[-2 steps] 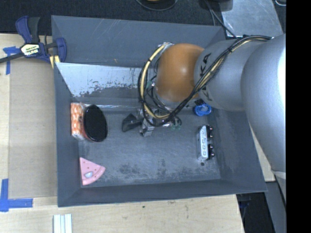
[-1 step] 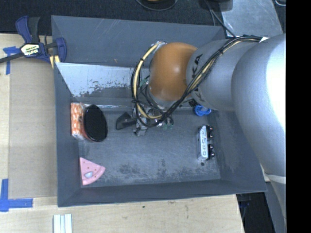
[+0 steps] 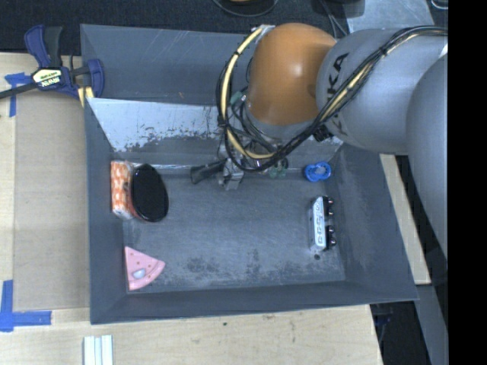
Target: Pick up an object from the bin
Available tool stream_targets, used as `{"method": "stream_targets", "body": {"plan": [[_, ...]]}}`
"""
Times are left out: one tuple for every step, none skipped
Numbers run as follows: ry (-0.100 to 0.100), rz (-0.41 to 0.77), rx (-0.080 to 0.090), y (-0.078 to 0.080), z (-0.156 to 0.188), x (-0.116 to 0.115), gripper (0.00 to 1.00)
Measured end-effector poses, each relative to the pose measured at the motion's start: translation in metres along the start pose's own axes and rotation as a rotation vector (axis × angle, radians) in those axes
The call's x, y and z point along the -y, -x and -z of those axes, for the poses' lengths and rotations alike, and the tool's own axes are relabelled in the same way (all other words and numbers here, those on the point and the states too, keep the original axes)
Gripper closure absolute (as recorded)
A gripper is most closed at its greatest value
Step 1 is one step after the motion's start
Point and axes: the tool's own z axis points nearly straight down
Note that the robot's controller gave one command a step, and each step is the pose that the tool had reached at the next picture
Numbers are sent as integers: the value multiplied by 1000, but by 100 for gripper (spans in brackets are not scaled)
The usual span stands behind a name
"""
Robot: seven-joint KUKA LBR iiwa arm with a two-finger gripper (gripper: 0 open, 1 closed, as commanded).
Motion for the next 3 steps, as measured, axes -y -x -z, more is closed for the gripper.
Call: {"method": "stream_targets", "body": {"plan": [[0,0,6,-1,13,0,100],[0,337,3,-27,31,11,100],[-1,242,9,-13,-31,24,100]]}}
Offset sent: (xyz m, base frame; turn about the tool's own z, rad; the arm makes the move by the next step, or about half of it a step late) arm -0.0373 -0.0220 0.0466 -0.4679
